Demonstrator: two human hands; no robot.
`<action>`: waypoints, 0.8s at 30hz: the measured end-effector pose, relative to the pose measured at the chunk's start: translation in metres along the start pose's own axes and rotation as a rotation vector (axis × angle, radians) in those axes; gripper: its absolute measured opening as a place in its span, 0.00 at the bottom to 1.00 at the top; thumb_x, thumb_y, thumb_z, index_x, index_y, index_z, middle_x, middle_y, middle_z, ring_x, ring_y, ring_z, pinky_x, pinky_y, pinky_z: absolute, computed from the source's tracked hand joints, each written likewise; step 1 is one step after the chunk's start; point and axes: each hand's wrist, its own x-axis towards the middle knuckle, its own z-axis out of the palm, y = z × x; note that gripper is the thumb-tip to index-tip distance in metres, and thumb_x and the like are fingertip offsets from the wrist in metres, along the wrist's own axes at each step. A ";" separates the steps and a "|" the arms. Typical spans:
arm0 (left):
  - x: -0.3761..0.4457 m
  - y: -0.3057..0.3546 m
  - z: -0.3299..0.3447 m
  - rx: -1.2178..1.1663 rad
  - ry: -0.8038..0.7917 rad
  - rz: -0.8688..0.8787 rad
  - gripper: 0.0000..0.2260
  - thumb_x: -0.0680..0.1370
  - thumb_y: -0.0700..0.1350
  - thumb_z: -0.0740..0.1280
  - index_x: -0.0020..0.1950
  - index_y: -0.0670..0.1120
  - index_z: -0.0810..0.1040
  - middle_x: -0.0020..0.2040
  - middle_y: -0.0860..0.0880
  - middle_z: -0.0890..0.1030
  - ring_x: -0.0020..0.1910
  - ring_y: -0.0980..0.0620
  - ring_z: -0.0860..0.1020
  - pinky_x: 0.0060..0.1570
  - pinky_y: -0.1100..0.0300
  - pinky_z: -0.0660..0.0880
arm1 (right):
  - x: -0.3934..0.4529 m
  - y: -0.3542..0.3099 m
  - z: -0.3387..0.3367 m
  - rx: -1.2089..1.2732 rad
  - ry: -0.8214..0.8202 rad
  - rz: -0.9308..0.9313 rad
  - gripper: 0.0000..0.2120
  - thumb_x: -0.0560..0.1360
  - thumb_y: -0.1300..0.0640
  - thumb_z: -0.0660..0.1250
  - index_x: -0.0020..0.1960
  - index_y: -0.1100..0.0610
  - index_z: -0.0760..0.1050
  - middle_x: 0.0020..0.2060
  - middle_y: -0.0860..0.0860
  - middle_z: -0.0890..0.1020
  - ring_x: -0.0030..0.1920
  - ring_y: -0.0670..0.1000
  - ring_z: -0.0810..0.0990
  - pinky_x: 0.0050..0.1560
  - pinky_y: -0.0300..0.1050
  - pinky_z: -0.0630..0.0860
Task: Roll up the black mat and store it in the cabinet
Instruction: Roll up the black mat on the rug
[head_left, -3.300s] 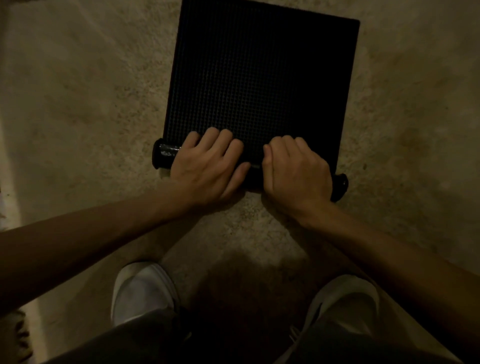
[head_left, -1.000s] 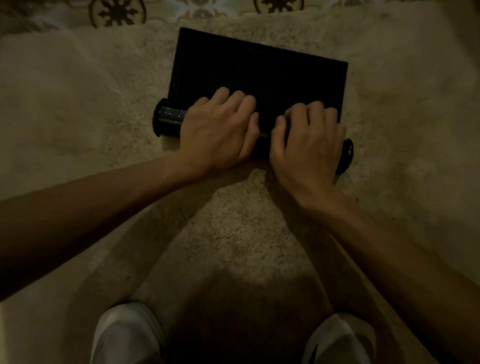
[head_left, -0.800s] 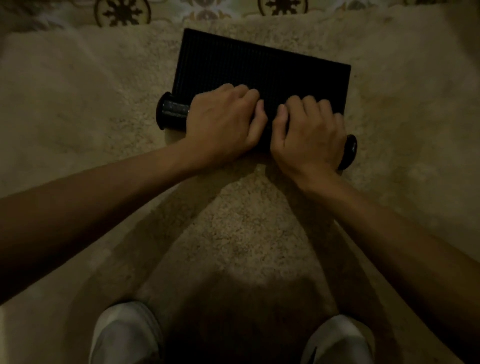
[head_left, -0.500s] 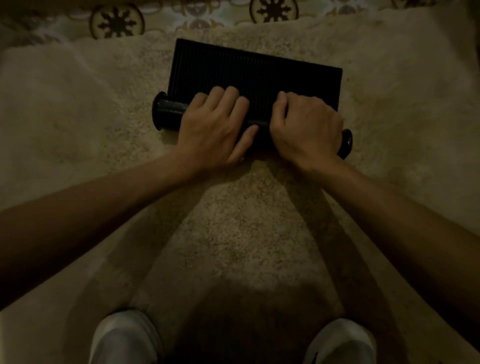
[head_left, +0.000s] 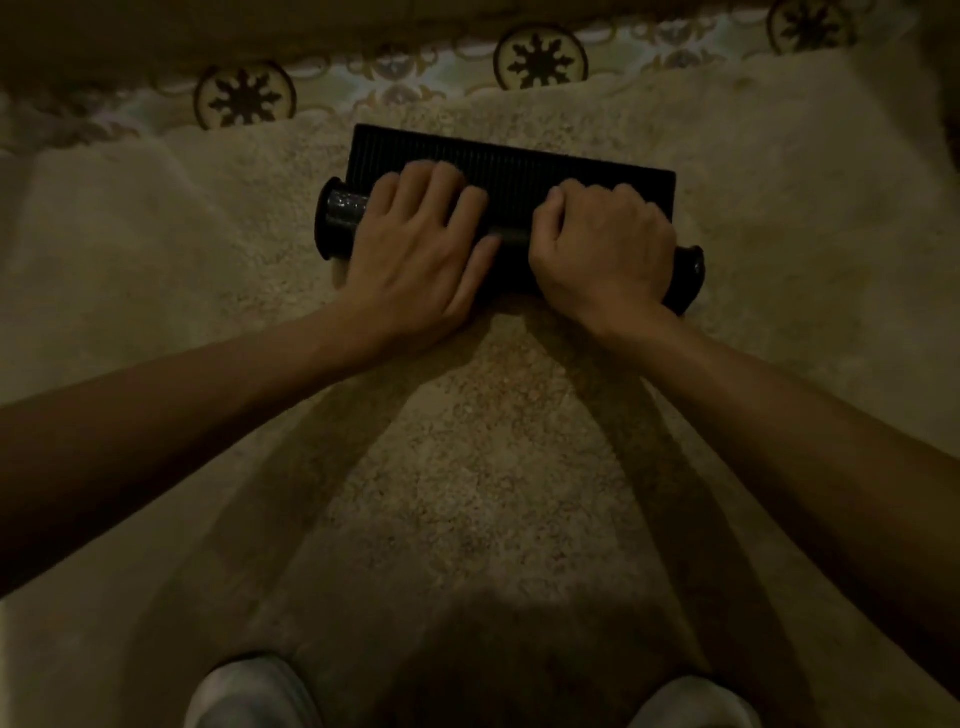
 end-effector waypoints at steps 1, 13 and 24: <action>-0.007 -0.003 0.001 0.009 0.002 0.016 0.21 0.84 0.55 0.53 0.64 0.40 0.72 0.58 0.38 0.75 0.54 0.39 0.71 0.53 0.46 0.66 | 0.003 0.001 0.001 0.013 -0.010 0.023 0.18 0.82 0.48 0.52 0.38 0.54 0.70 0.32 0.52 0.73 0.35 0.54 0.71 0.38 0.49 0.62; 0.036 -0.012 0.012 0.037 0.051 -0.076 0.18 0.84 0.52 0.52 0.47 0.43 0.76 0.44 0.43 0.78 0.39 0.47 0.72 0.37 0.55 0.60 | -0.001 0.006 0.006 -0.049 0.151 -0.072 0.19 0.83 0.48 0.54 0.53 0.59 0.78 0.51 0.59 0.81 0.50 0.60 0.77 0.45 0.54 0.68; 0.019 -0.022 0.011 0.042 -0.008 -0.140 0.23 0.84 0.59 0.49 0.66 0.43 0.70 0.62 0.38 0.73 0.58 0.38 0.71 0.59 0.44 0.66 | 0.034 0.015 0.005 0.042 0.122 0.018 0.20 0.82 0.48 0.55 0.35 0.56 0.69 0.30 0.50 0.70 0.30 0.50 0.67 0.27 0.42 0.51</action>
